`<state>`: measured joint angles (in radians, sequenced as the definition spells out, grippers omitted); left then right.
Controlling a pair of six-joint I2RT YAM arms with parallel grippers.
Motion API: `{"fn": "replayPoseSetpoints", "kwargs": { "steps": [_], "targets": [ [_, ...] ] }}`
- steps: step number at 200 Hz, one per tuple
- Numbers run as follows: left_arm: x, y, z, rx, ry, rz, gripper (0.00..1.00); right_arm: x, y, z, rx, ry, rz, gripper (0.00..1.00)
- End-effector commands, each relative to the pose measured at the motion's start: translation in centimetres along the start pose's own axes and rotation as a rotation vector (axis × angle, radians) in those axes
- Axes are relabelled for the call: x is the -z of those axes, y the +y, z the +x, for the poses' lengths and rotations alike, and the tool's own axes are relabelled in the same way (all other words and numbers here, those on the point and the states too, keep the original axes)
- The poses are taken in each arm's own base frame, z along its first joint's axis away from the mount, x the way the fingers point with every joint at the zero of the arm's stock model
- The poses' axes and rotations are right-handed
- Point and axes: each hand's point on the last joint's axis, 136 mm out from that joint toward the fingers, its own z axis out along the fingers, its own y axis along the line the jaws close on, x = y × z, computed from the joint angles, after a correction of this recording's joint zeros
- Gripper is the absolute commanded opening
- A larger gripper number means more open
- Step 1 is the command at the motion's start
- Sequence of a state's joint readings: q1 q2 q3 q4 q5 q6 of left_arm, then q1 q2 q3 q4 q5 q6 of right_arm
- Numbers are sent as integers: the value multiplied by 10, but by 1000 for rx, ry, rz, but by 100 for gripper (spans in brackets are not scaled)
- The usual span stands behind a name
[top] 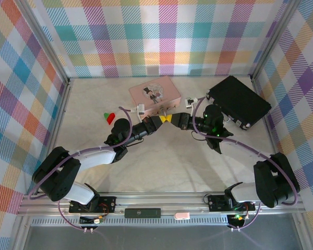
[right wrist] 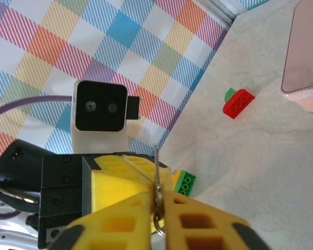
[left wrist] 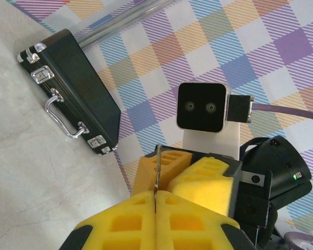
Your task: Unlock the padlock with the key
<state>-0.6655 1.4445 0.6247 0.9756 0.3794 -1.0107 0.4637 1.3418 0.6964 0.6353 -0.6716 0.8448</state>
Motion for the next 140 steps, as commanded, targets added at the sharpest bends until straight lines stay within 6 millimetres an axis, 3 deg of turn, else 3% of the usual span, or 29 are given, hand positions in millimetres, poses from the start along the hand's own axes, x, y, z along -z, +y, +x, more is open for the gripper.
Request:
{"fn": "replayPoseSetpoints", "kwargs": {
  "steps": [1,44,72,86,115,140],
  "targets": [
    [-1,-15,3,-7,-4,62,0,-4,5,4,14,11,-39,2],
    [2,-15,3,-9,-12,57,0,-3,3,3,61,5,-19,0],
    [13,-10,-3,-11,-35,11,42,3,3,0,162,25,56,0],
    [24,-5,-10,-13,-62,-38,56,7,5,-1,212,40,93,0],
    [39,-8,-24,-55,-85,-176,58,12,13,-1,285,75,116,0],
    [45,-24,-35,-104,-95,-218,57,14,18,-1,311,86,104,0]
  ]
}}
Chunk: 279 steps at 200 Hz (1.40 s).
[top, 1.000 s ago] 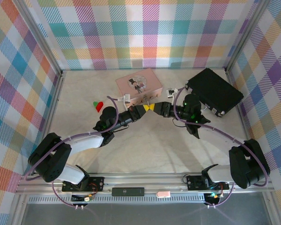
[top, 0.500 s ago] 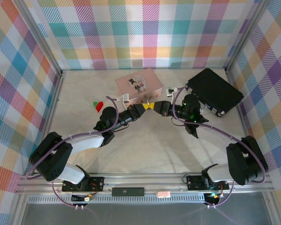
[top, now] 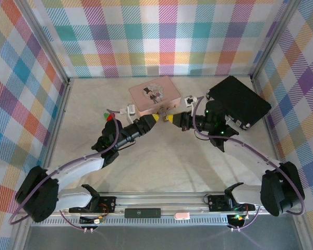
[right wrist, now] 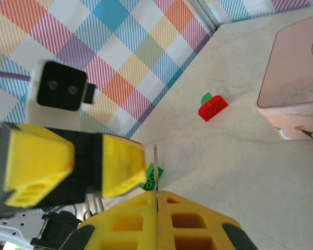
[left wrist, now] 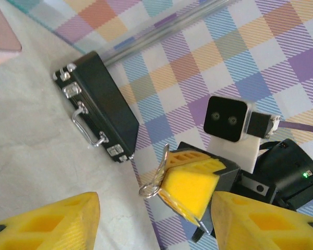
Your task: Unlock the padlock with the key
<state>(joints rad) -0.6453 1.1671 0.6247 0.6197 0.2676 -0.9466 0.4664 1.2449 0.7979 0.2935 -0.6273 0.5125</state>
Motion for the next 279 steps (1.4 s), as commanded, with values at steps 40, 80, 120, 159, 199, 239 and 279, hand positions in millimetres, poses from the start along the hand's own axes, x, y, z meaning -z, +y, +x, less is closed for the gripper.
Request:
{"fn": "replayPoseSetpoints", "kwargs": {
  "steps": [40,80,120,159,199,239,279],
  "targets": [
    [6,-15,-21,-124,4,-130,58,5,15,5,125,84,-13,0],
    [1,-9,-18,-132,35,-251,55,9,26,6,227,143,-42,0],
    [-10,-4,-14,-71,31,-273,54,8,31,3,264,193,-52,0],
    [-10,-7,-18,-26,-15,-268,55,7,25,-3,281,191,2,0],
    [-18,-7,-21,49,-54,-258,55,-5,2,1,385,221,228,0],
    [-39,7,-8,157,-28,-265,45,-15,-8,3,448,213,337,0],
    [-51,7,0,189,-12,-260,42,-17,-5,3,475,204,342,0]
  ]
}}
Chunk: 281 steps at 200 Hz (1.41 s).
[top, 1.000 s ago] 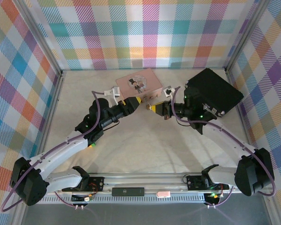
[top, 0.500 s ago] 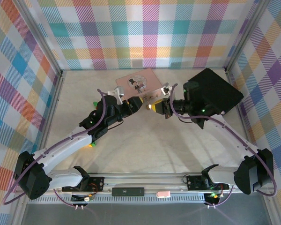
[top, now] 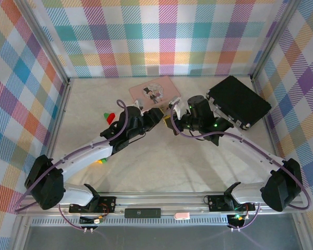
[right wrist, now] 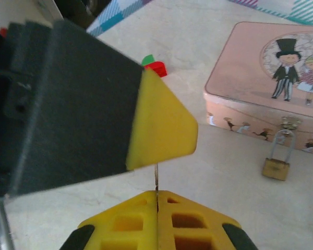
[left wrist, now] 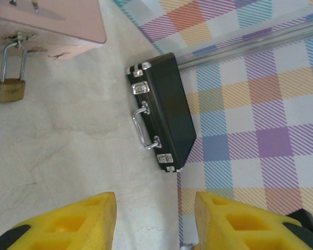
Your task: Unlock the padlock with the key
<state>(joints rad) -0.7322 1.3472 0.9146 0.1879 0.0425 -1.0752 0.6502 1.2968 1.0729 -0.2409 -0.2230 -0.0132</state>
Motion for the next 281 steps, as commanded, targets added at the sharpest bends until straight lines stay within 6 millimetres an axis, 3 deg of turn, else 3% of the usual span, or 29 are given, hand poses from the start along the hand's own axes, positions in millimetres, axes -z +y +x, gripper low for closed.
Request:
{"fn": "replayPoseSetpoints", "kwargs": {
  "steps": [1,79,134,160,177,186,218,247,281],
  "targets": [
    [1,-32,-2,29,-10,90,42,1,-4,-9,42,-24,44,0],
    [-6,-35,1,21,-9,85,31,0,1,-3,47,-8,18,0],
    [-11,-35,1,4,-9,79,0,2,5,-7,44,-18,1,0],
    [-14,-36,1,-21,-11,94,0,5,11,-13,0,-43,-24,0],
    [-12,-39,-2,-75,-34,115,0,10,5,-15,-86,-56,4,26],
    [-10,-42,-5,-126,-55,138,0,15,-4,-16,-160,-69,32,34],
    [2,-57,-12,-297,-103,218,0,34,-30,-20,-498,-177,-59,46],
    [18,-81,-15,-420,-138,368,0,37,-27,-26,-616,-234,-234,51],
    [25,-90,-16,-475,-169,486,0,42,-17,-44,-658,-342,-409,56]
  ]
}}
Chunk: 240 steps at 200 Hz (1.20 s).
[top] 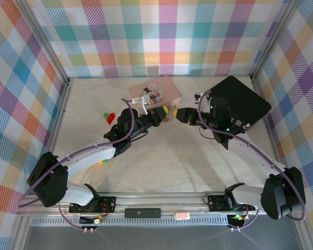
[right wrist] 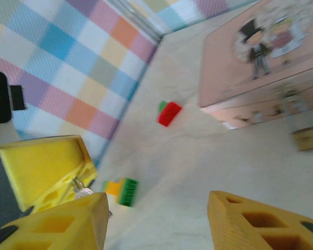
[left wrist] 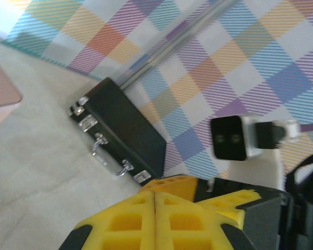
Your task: Unlock the padlock with the key
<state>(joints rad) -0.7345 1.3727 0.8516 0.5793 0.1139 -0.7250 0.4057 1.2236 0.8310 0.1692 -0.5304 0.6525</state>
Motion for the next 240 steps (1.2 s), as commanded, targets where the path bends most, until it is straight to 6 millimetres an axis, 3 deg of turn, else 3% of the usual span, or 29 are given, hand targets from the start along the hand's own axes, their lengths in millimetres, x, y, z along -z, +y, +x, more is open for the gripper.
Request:
{"fn": "replayPoseSetpoints", "kwargs": {
  "steps": [1,34,84,104,127,154,193,228,240],
  "targets": [
    [10,-32,-23,-108,-90,176,0,3,45,-16,-43,-46,-262,56],
    [11,-37,-27,-77,-132,273,0,4,55,-23,-62,-115,-386,57],
    [10,-41,-27,-73,-130,323,0,-2,62,-12,-71,-94,-455,55],
    [10,-37,-26,-63,-132,313,0,0,61,-12,-61,-108,-453,51],
    [11,-36,-25,-51,-132,316,0,0,63,-12,-59,-103,-463,36],
    [11,-36,-26,-44,-135,314,0,0,65,-12,-57,-107,-469,28],
    [10,-34,-25,-24,-134,312,0,-4,70,-12,-54,-100,-494,19],
    [11,-29,-27,-2,-156,300,0,-6,71,-12,-65,-100,-508,20],
    [11,-29,-27,4,-159,306,0,-7,70,-11,-66,-98,-507,16]
  ]
}}
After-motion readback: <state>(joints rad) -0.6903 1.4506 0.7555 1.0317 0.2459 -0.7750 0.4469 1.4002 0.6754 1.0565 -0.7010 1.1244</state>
